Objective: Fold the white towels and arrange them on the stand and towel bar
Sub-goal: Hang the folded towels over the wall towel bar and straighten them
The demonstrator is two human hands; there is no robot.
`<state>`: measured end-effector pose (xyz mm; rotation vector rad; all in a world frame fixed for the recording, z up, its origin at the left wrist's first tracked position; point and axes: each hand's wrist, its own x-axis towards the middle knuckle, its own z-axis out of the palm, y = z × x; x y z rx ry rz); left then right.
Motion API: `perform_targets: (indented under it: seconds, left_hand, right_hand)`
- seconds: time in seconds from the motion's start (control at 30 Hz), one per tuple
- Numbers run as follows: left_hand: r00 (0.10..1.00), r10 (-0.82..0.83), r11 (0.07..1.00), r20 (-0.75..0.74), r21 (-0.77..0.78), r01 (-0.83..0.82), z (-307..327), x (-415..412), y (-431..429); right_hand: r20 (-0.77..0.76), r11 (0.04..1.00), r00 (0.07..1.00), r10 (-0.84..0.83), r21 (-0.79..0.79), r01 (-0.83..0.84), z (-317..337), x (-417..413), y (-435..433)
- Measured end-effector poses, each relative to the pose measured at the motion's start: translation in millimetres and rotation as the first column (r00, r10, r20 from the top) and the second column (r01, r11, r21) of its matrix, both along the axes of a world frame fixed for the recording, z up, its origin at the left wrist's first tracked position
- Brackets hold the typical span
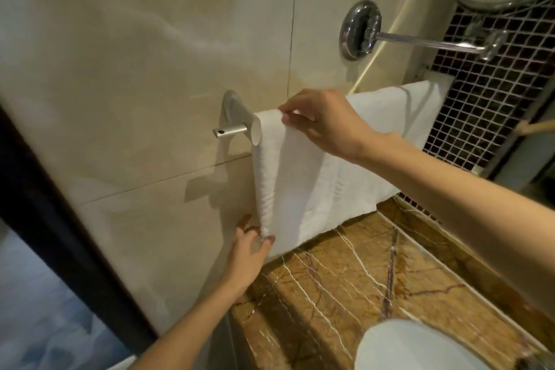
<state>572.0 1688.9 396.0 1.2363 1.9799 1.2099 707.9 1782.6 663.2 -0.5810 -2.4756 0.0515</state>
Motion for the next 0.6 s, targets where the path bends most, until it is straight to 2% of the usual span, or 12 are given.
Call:
perform_targets:
  seconds: [0.17, 0.27, 0.4, 0.5, 0.6]
  left_hand:
    - [0.993, -0.015, 0.995, 0.120, 0.101, 0.003, -12.3, 4.0, 17.8]
    - [0.982, 0.047, 0.989, 0.184, 0.128, -0.071, -19.4, 7.0, 25.4]
    - [0.992, 0.100, 0.992, 0.076, 0.064, -0.105, -33.9, 7.6, 17.1]
    - [0.989, 0.103, 0.994, 0.102, 0.028, -0.106, -41.3, 8.9, 12.4]
    - [0.979, 0.120, 0.990, 0.166, 0.057, -0.131, -43.8, 9.1, 10.6]
  right_hand:
    - [-0.045, 1.000, 0.999, 0.009, 0.002, -0.009, -2.6, 5.0, 1.2]
    - [0.013, 0.999, 1.000, 0.014, 0.045, -0.014, -3.0, 4.8, 2.7]
    - [0.071, 1.000, 0.997, 0.002, 0.031, -0.004, -1.0, 3.6, 6.0]
    - [0.095, 1.000, 0.995, 0.011, -0.002, -0.011, 2.4, 2.1, 8.6]
    - [0.113, 0.999, 0.994, 0.012, -0.043, -0.007, 5.6, 2.3, 10.2]
